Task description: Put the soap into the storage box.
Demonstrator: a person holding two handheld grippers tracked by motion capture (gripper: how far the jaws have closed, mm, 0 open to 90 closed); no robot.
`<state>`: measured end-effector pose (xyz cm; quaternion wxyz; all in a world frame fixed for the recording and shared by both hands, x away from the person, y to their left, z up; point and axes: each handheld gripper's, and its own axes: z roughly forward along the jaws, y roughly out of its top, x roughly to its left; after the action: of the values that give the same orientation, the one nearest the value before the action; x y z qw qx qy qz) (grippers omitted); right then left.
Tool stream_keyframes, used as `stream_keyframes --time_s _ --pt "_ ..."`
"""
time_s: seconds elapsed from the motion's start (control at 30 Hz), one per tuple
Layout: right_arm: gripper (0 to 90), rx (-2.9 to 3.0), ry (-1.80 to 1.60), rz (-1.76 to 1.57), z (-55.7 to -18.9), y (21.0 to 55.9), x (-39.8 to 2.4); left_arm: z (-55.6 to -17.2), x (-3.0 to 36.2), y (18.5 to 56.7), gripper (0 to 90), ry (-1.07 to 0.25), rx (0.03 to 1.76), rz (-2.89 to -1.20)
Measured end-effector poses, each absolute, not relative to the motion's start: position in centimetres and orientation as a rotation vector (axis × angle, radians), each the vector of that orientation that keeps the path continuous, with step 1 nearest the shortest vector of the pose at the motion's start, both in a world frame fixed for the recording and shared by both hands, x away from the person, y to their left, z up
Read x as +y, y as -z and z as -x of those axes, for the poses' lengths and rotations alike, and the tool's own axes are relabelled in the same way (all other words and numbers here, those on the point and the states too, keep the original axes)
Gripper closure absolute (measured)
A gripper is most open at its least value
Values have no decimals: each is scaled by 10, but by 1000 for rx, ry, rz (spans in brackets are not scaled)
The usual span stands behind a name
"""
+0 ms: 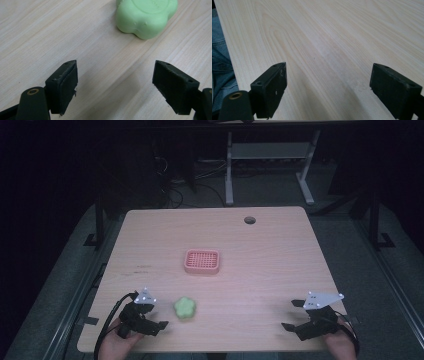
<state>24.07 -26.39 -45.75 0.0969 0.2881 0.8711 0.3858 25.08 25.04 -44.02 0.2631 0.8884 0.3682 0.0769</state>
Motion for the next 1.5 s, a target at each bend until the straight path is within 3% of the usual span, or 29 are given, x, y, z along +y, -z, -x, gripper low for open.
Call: stream_keyframes --time_s 1.5 --pt "138 2560 -1133 -889 -235 458 -271 -263 204 426 200 -226 852 -2529"
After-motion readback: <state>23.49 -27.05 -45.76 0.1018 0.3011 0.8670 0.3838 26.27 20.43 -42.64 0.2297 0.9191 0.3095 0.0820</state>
